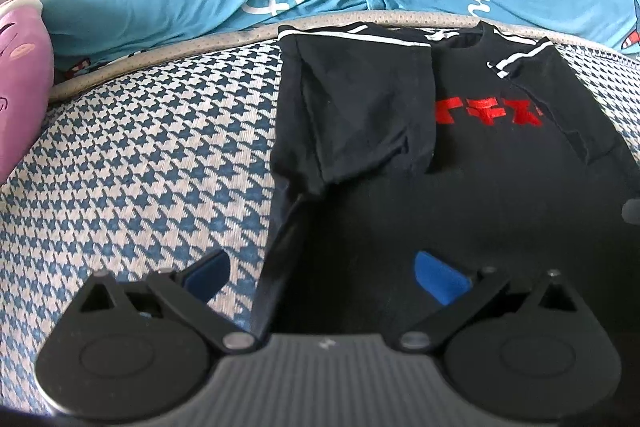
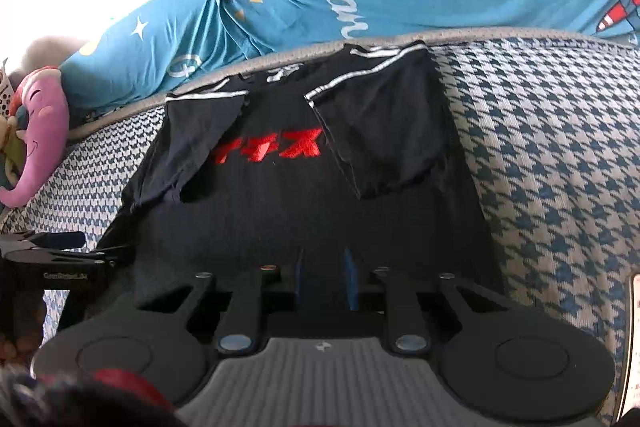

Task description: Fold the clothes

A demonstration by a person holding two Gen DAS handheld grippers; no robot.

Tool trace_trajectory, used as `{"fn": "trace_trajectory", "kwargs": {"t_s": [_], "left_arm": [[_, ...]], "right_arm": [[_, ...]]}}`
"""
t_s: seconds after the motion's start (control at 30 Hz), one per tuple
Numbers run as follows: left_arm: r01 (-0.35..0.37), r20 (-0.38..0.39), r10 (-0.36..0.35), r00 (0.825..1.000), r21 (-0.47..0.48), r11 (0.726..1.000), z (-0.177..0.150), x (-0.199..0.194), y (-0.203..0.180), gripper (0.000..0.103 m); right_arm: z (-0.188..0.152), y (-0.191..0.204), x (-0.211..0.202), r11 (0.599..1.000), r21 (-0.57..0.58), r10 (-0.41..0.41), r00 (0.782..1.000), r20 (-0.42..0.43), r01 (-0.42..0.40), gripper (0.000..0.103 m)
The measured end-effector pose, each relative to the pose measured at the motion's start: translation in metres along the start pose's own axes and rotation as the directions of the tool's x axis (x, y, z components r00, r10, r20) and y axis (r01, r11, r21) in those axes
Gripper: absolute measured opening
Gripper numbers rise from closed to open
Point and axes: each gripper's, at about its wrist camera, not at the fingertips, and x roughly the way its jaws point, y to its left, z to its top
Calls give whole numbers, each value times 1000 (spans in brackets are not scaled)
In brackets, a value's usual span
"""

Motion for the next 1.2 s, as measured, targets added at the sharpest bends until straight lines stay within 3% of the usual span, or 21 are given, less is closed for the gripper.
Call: {"fn": "trace_trajectory", "kwargs": {"t_s": [0.53, 0.7, 1.07, 1.2], "left_arm": [[-12, -33, 13, 999, 29, 1000, -25, 4, 0, 103], [14, -28, -14, 1000, 17, 1000, -31, 9, 8, 103], [-15, -11, 15, 1000, -17, 1000, -35, 5, 31, 103], [-32, 3, 32, 999, -10, 999, -40, -6, 30, 103]], "right_arm": [[-14, -22, 1, 996, -21, -86, 995, -56, 85, 22], [-17, -35, -1, 997, -5, -77, 995, -59, 77, 22], [-24, -57, -19, 999, 44, -30, 999, -43, 32, 20], [-28, -60, -41, 998, 43, -39, 999, 16, 38, 21]]}}
